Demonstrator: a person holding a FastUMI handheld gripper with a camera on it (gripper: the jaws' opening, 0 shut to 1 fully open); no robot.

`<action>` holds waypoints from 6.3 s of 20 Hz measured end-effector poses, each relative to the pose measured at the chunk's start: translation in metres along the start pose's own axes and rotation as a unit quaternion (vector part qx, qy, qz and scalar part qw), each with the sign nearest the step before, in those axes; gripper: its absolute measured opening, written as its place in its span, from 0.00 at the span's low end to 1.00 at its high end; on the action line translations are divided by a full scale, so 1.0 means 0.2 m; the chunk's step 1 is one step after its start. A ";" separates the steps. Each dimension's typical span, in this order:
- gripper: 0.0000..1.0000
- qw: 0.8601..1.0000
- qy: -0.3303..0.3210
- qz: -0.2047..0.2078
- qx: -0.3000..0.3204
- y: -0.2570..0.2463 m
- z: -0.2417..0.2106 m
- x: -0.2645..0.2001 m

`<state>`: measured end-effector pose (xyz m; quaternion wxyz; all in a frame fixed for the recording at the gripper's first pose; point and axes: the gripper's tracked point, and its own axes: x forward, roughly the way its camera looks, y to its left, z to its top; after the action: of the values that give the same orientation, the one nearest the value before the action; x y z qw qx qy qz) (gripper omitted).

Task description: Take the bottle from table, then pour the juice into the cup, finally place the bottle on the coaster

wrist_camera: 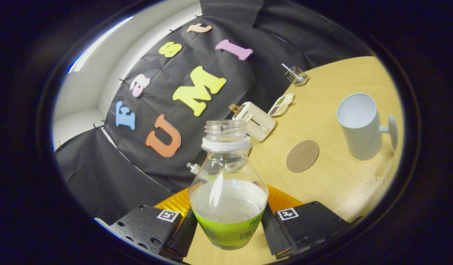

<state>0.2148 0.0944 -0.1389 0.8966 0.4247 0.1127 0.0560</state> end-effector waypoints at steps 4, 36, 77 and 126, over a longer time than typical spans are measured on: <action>0.82 0.999 -0.006 0.018 0.048 0.03 0.08 0.01; 0.81 0.945 0.004 0.091 0.314 -0.13 0.42 -0.08; 0.81 0.903 0.021 0.094 0.419 -0.25 0.52 -0.08; 0.81 0.877 0.055 0.108 0.465 -0.30 0.52 -0.04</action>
<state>0.2326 -0.0232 -0.1209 0.5765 0.7985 0.1280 0.1168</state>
